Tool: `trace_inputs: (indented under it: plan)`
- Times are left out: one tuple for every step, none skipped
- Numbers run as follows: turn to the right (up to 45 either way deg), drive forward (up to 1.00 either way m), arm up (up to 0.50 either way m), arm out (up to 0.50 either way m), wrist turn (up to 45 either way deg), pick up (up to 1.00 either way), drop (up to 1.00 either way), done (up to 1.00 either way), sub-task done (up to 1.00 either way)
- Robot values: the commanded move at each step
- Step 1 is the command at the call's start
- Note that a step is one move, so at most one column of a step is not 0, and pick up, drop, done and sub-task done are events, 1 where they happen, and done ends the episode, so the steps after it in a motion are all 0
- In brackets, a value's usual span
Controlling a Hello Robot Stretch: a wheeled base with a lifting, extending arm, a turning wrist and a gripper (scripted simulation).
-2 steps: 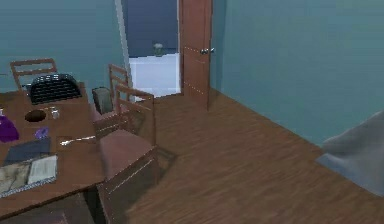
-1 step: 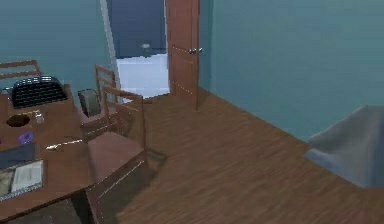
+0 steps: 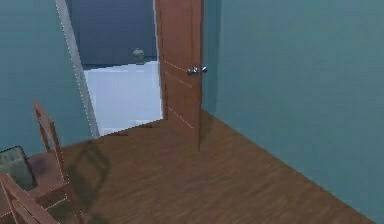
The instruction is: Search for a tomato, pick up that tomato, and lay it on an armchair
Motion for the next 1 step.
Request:
trace_inputs:
  plan:
    - [3.0,0.0,0.0,0.0,0.0,0.0,0.0,0.0,0.0]
